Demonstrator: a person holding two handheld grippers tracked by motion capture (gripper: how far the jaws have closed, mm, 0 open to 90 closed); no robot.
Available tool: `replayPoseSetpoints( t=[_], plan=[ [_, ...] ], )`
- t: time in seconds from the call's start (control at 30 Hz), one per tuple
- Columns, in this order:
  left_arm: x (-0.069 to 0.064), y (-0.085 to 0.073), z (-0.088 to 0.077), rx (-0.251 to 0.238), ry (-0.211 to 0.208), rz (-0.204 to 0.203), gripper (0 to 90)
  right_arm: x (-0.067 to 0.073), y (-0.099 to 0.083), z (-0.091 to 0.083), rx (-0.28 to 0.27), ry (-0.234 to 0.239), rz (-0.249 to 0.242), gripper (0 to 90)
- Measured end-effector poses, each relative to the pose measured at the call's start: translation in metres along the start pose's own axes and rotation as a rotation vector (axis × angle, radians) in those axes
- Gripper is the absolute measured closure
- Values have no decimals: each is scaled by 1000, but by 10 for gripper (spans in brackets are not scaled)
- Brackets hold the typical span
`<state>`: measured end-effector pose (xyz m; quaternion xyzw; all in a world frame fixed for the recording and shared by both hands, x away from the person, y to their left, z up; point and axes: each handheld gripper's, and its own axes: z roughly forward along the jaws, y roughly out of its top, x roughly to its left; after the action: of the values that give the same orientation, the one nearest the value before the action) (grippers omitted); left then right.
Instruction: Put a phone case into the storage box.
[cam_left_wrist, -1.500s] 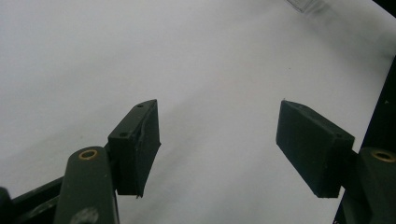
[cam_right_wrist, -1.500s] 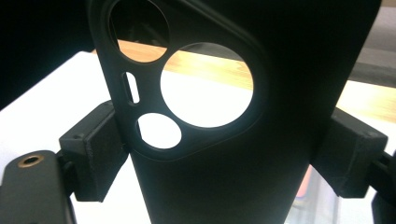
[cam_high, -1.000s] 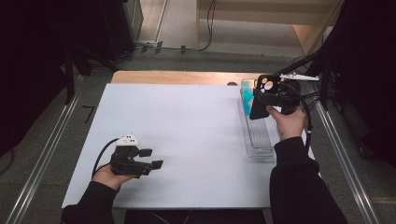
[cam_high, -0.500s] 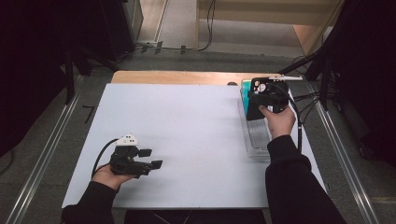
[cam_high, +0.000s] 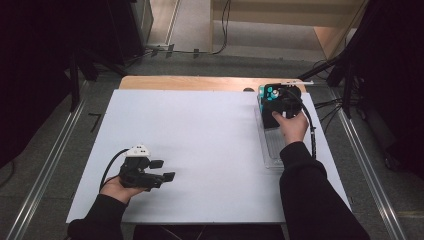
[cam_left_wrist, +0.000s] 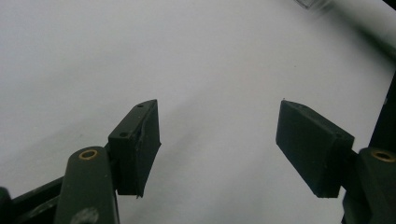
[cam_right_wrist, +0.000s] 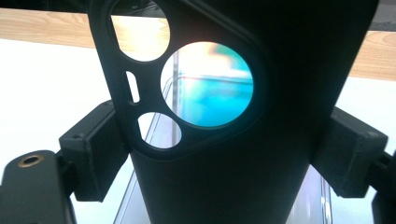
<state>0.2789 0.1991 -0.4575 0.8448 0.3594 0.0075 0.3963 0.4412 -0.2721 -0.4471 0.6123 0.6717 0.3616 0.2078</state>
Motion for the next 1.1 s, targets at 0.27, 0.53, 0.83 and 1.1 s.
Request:
replayPoseSetpoints(
  t=[0.27,0.53,0.83,1.1],
  plan=[
    [-2,0,4,16,-4,6,309,0,5,11,16,-30,-4,117],
    [-2,0,4,8,-3,8,309,0,12,19,24,-37,4,116],
    [-1,0,3,4,-3,0,309,0,16,27,34,-44,-9,109],
    [-1,0,3,2,-5,1,309,0,14,31,33,-49,-45,74]
  ],
)
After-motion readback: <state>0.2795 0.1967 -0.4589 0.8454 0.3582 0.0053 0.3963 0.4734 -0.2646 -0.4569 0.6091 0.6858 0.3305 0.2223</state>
